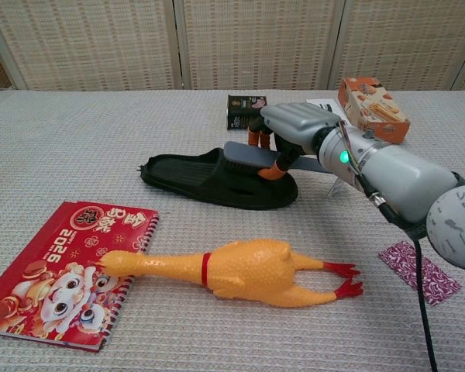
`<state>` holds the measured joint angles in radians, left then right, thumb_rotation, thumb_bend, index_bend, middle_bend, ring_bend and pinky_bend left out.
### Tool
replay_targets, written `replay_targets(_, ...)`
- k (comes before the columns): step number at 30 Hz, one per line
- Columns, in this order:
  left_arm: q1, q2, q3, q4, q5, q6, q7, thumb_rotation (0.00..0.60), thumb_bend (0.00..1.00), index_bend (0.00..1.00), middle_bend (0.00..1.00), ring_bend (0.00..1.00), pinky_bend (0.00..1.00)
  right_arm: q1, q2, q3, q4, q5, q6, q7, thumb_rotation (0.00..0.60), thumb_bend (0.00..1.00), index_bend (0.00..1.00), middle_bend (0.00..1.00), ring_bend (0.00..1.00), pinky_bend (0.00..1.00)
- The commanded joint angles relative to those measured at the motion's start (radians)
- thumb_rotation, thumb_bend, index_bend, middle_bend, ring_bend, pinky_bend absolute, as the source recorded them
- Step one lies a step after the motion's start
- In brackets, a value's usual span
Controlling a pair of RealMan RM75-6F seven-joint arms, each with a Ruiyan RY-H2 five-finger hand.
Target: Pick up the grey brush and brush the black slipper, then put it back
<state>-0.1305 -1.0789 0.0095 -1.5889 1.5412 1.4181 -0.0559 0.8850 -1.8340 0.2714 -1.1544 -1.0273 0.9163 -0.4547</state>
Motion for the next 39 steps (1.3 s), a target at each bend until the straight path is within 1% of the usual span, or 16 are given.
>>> replay_targets(1, -0.002, -0.002, 0.0, -0.002, 0.0, -0.003, 0.006, 0.6, 0.45, 0.0, 0.0, 0.0, 0.15, -0.011, 0.013, -0.01, 0.003, 0.015, -0.008, -0.007, 0.6, 0.48, 0.78, 0.53, 0.51, 0.77)
replay_targets(4, -0.003, -0.004, 0.0, -0.004, -0.001, -0.006, 0.013, 0.6, 0.45, 0.0, 0.0, 0.0, 0.15, -0.015, 0.029, -0.014, -0.002, 0.033, -0.022, -0.017, 0.6, 0.48, 0.78, 0.53, 0.51, 0.77)
replay_targets(6, -0.004, -0.005, -0.002, -0.004, -0.003, -0.008, 0.015, 0.6, 0.45, 0.0, 0.0, 0.0, 0.15, -0.021, 0.045, -0.015, -0.02, 0.027, -0.013, -0.012, 0.6, 0.48, 0.78, 0.53, 0.51, 0.77)
replay_targets(8, -0.005, -0.005, -0.002, -0.004, -0.003, -0.008, 0.015, 0.6, 0.45, 0.0, 0.0, 0.0, 0.15, -0.033, 0.069, -0.014, -0.051, 0.012, 0.006, 0.002, 0.6, 0.48, 0.78, 0.53, 0.51, 0.77)
replay_targets(11, -0.005, -0.004, -0.003, -0.005, -0.004, -0.008, 0.016, 0.6, 0.45, 0.0, 0.0, 0.0, 0.15, -0.065, 0.138, -0.022, -0.133, -0.024, 0.047, 0.02, 0.6, 0.48, 0.78, 0.53, 0.51, 0.77)
replay_targets(15, -0.003, -0.003, -0.003, -0.006, -0.004, -0.004, 0.016, 0.6, 0.45, 0.0, 0.0, 0.0, 0.15, -0.121, 0.271, -0.06, -0.251, -0.068, 0.084, 0.024, 0.6, 0.48, 0.78, 0.53, 0.51, 0.77)
replay_targets(17, -0.003, -0.003, -0.003, -0.009, -0.003, -0.005, 0.019, 0.6, 0.45, 0.0, 0.0, 0.0, 0.15, -0.145, 0.328, -0.085, -0.282, -0.071, 0.08, 0.021, 0.6, 0.48, 0.78, 0.53, 0.51, 0.77)
replay_targets(20, -0.003, -0.004, -0.001, -0.015, 0.001, -0.003, 0.027, 0.6, 0.45, 0.0, 0.0, 0.0, 0.15, -0.171, 0.38, -0.121, -0.296, -0.066, 0.061, 0.018, 0.6, 0.48, 0.78, 0.53, 0.51, 0.77)
replay_targets(23, -0.002, -0.008, 0.002, -0.017, 0.007, 0.0, 0.039, 0.6, 0.45, 0.0, 0.0, 0.0, 0.15, -0.197, 0.41, -0.173, -0.278, -0.074, 0.028, 0.032, 0.6, 0.48, 0.78, 0.53, 0.51, 0.77)
replay_targets(27, -0.005, -0.015, 0.003, -0.016, 0.009, -0.007, 0.05, 0.6, 0.45, 0.0, 0.0, 0.0, 0.15, -0.223, 0.415, -0.225, -0.237, -0.096, 0.002, 0.045, 0.6, 0.48, 0.78, 0.53, 0.51, 0.77)
replay_targets(34, -0.011, -0.021, 0.011, -0.017, 0.021, -0.017, 0.061, 0.6, 0.45, 0.0, 0.0, 0.0, 0.15, -0.244, 0.339, -0.25, -0.123, -0.112, -0.028, 0.085, 0.6, 0.48, 0.77, 0.53, 0.51, 0.77)
replay_targets(37, -0.011, -0.022, 0.011, -0.016, 0.015, -0.022, 0.063, 0.6, 0.45, 0.0, 0.0, 0.0, 0.15, -0.243, 0.317, -0.251, -0.091, -0.112, -0.043, 0.084, 0.6, 0.48, 0.72, 0.53, 0.49, 0.75)
replay_targets(39, -0.012, -0.02, 0.013, -0.018, 0.011, -0.029, 0.065, 0.6, 0.45, 0.0, 0.0, 0.0, 0.15, -0.243, 0.314, -0.249, -0.088, -0.112, -0.047, 0.082, 0.6, 0.48, 0.66, 0.52, 0.46, 0.72)
